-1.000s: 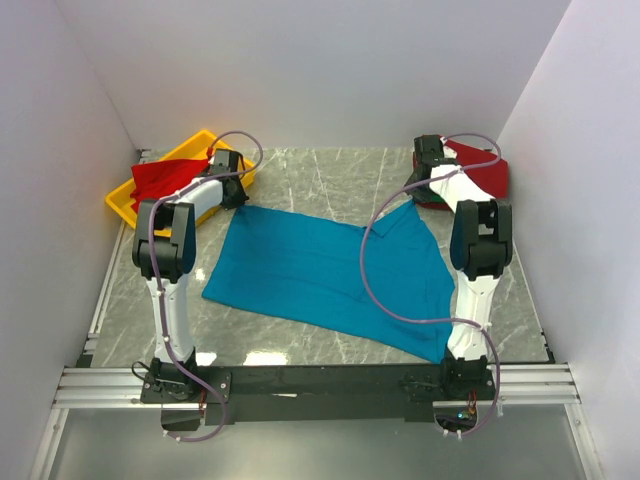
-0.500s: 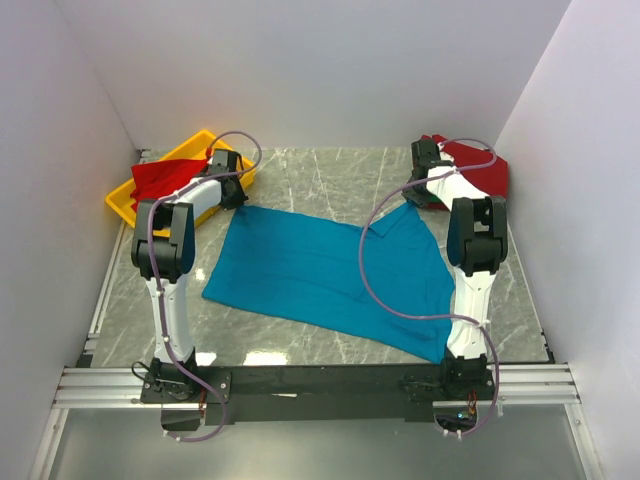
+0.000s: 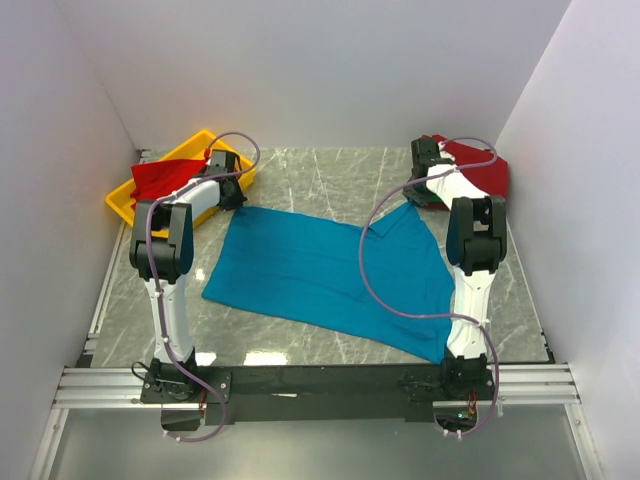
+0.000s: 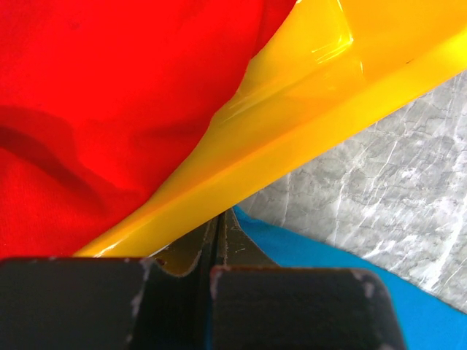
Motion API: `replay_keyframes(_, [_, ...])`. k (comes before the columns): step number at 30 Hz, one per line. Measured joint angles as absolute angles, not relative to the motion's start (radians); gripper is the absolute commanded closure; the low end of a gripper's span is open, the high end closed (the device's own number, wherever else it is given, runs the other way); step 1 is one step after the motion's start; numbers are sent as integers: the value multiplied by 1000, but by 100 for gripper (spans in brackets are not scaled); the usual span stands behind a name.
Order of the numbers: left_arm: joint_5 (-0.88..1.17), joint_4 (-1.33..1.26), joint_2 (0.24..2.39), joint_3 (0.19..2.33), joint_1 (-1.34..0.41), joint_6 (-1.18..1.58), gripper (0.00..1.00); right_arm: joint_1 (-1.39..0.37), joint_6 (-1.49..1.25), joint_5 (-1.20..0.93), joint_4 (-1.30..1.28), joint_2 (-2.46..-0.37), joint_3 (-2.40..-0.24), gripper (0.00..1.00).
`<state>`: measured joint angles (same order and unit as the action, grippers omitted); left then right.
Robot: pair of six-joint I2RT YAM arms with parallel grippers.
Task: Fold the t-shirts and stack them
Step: Fold the tshirt
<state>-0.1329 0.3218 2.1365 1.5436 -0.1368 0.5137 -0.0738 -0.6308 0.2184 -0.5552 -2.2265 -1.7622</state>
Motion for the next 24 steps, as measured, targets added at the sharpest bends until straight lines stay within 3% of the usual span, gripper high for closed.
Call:
replay_keyframes(6, [-131, 321, 2136, 1544, -137, 514, 100, -74, -632, 221, -576, -2235, -1792, 85])
replay_keyframes(16, [-128, 321, 2136, 1544, -136, 513, 100, -74, -628, 215, -578, -2236, -1793, 100])
replay_keyframes(24, [-128, 322, 2136, 1544, -136, 510, 100, -74, -603, 190, -561, -2225, -1766, 100])
